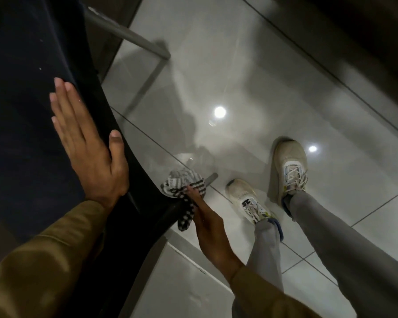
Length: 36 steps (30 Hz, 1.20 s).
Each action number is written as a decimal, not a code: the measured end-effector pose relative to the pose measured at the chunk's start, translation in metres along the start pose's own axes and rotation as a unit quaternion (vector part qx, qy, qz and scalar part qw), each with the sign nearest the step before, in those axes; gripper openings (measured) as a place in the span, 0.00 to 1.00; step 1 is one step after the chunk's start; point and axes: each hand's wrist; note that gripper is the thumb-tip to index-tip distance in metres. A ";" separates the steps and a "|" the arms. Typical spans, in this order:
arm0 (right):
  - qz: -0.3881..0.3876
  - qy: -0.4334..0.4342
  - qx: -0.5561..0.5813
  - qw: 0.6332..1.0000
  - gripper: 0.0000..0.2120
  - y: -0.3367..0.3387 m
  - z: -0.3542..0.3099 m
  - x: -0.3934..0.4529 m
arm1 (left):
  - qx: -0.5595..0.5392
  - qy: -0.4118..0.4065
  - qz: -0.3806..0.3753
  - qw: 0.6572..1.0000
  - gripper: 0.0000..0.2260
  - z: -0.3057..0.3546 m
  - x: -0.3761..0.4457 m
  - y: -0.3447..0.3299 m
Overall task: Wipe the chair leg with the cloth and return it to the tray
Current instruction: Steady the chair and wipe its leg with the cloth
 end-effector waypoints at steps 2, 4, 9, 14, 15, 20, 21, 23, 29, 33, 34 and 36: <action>0.019 -0.036 0.034 0.999 0.23 0.001 0.014 0.019 | 0.001 -0.001 0.000 1.000 0.33 -0.001 0.000 0.000; 0.058 -0.079 0.022 0.995 0.24 0.007 0.029 0.049 | -0.007 -0.005 -0.001 1.000 0.33 -0.004 -0.001 -0.001; 0.061 -0.116 -0.067 0.989 0.25 0.023 0.052 0.102 | -0.014 -0.016 -0.011 1.000 0.33 -0.013 -0.001 -0.004; 0.044 -0.058 -0.013 0.997 0.23 0.019 0.037 0.053 | -0.004 -0.005 -0.006 1.000 0.33 -0.006 -0.002 -0.002; 0.026 -0.018 -0.007 0.999 0.22 0.013 0.029 0.034 | 0.001 -0.005 -0.005 1.000 0.33 -0.004 -0.002 -0.001; 0.029 0.017 0.025 0.999 0.32 -0.003 0.028 0.014 | 0.006 0.005 -0.002 1.000 0.33 -0.004 -0.001 -0.003; 0.040 0.014 0.017 0.999 0.30 -0.001 0.033 0.023 | 0.007 0.006 -0.001 1.000 0.33 -0.005 -0.001 -0.004; 0.066 -0.010 -0.009 0.998 0.27 0.008 0.044 0.050 | 0.011 0.006 -0.002 1.000 0.33 -0.007 -0.002 -0.004; 0.077 -0.081 -0.050 0.993 0.23 0.015 0.046 0.078 | 0.029 0.004 -0.008 1.000 0.34 -0.014 -0.001 -0.008; 0.055 -0.016 -0.111 0.992 0.24 0.014 0.015 0.040 | 0.038 0.014 -0.029 0.999 0.36 -0.011 -0.002 -0.003; 0.064 -0.002 -0.130 0.989 0.23 0.012 0.007 0.036 | 0.042 0.015 -0.033 0.998 0.36 -0.009 -0.001 -0.002; 0.070 0.007 -0.143 0.987 0.20 0.009 -0.004 0.036 | 0.052 0.018 -0.044 0.998 0.37 -0.007 0.000 0.000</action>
Point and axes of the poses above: each hand's wrist, its own x-axis towards the middle knuckle, its own y-axis out of the back of the hand, z = x × y, and after that the axes turned 6 degrees about z, right-handed
